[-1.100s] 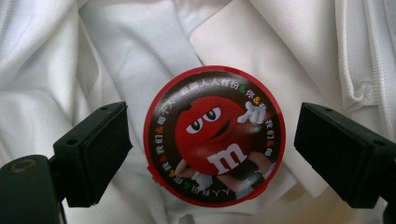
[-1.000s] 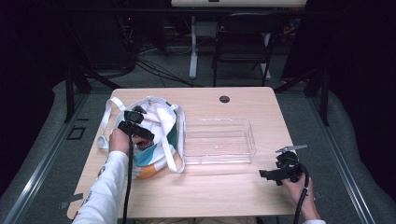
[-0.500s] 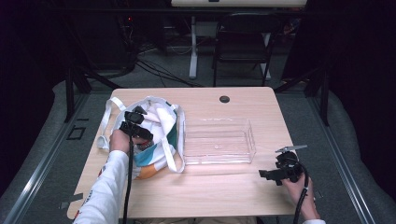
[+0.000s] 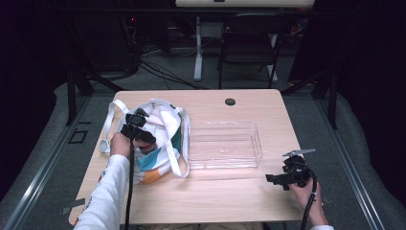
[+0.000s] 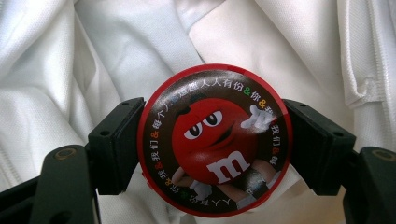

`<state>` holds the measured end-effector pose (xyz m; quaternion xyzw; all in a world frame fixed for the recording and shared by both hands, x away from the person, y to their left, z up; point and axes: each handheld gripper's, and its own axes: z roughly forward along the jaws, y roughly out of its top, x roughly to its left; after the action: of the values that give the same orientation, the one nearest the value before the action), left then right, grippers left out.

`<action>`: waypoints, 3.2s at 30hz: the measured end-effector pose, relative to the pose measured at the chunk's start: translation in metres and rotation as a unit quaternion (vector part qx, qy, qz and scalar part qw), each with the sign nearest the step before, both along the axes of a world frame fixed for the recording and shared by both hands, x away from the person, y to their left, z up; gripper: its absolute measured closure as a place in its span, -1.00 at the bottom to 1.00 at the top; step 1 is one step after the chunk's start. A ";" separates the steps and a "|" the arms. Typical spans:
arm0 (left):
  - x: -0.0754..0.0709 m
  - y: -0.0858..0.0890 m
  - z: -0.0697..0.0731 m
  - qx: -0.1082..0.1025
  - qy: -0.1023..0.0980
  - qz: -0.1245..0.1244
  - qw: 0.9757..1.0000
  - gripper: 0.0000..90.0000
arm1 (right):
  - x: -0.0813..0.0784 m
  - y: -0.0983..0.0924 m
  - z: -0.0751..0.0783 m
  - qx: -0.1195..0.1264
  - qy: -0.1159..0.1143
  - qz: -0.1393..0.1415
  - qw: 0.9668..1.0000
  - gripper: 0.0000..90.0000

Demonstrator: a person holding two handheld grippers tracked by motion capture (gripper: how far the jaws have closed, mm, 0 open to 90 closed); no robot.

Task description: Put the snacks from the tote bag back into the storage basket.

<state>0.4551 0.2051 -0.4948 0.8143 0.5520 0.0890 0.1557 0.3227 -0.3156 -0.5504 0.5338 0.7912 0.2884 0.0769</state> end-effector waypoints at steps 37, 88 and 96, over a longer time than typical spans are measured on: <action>-0.016 0.010 0.055 0.000 -0.041 -0.016 0.999 -0.42 | -0.001 -0.001 0.001 0.004 -0.003 -0.005 1.000 -0.73; -0.020 -0.018 0.123 -0.015 -0.079 -0.059 0.995 -0.43 | 0.005 0.006 0.000 -0.002 0.005 0.017 1.000 -0.72; -0.021 -0.029 0.130 -0.021 -0.085 -0.072 0.993 -0.42 | 0.004 0.006 0.001 -0.004 0.005 0.016 1.000 -0.72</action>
<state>0.4342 0.1762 -0.3650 0.8381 0.4780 0.1350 0.2256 0.3264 -0.3100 -0.5495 0.5222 0.8011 0.2837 0.0705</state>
